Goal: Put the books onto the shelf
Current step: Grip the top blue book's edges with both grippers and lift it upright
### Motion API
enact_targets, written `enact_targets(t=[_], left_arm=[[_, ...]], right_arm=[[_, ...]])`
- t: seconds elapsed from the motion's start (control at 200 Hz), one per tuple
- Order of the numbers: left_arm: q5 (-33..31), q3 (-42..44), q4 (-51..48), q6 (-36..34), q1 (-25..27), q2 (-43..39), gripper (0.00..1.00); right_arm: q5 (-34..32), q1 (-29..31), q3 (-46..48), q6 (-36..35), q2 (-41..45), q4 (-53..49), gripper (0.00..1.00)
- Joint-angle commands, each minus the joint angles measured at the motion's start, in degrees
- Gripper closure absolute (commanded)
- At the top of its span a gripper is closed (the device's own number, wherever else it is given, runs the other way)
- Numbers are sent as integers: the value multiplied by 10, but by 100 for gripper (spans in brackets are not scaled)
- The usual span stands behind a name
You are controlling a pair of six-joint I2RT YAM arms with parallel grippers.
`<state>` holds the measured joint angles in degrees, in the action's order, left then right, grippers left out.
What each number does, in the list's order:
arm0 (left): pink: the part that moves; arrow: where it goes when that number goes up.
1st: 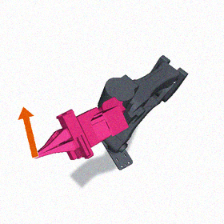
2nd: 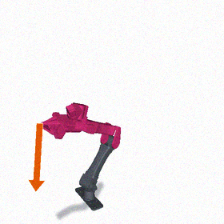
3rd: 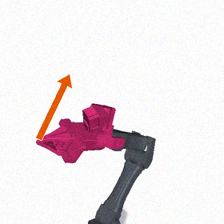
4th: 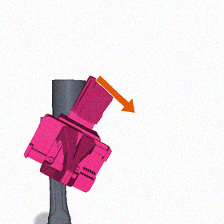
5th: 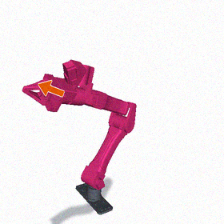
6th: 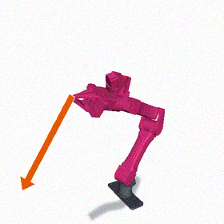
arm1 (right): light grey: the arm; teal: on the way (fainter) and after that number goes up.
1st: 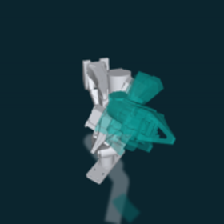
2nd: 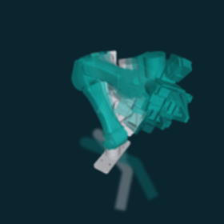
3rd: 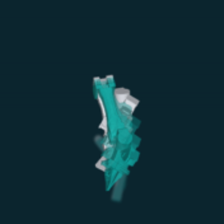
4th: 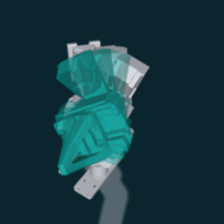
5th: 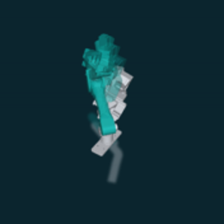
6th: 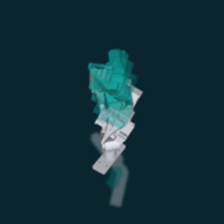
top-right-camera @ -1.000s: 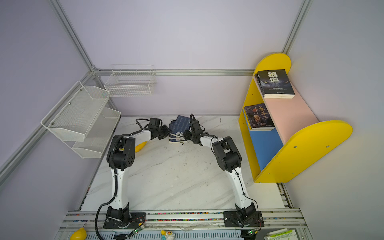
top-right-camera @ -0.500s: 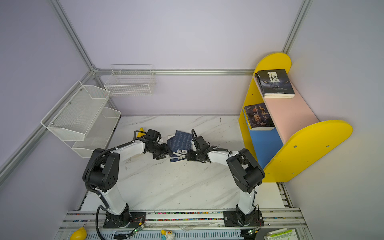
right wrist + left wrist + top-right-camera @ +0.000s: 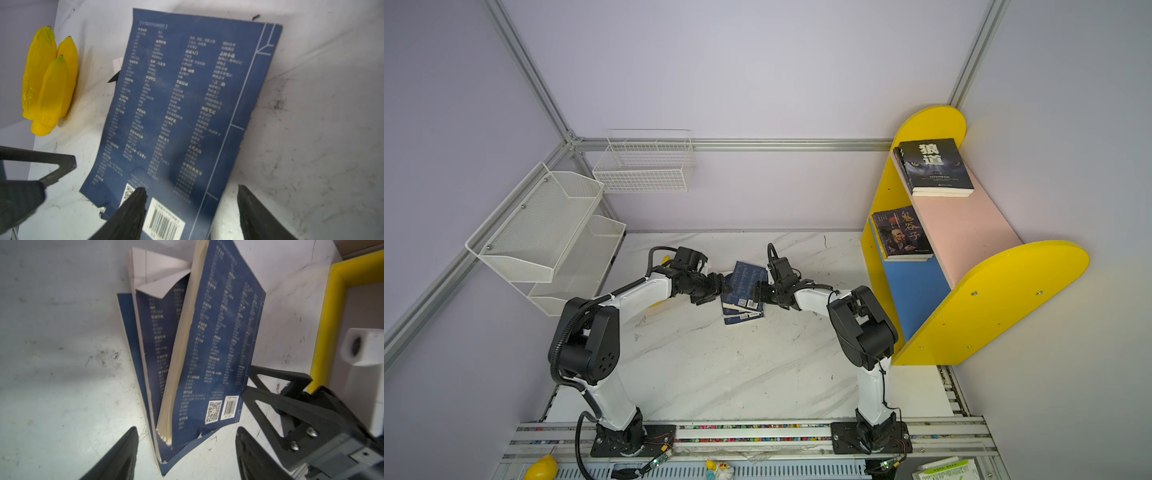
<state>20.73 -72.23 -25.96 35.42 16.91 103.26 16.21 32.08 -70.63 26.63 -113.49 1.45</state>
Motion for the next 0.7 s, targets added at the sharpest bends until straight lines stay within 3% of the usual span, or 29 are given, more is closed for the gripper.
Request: enact_targets(t=[0.0,0.475,0.695], left_arm=[[-10,-51,48,-22,4,7,27],[4,-81,121,9,12,86,27],[43,-68,152,42,19,117,32]], right_arm=[[20,-8,-7,7,-8,24,29],[60,-14,5,34,-41,74,35],[98,-15,20,63,-19,131,56]])
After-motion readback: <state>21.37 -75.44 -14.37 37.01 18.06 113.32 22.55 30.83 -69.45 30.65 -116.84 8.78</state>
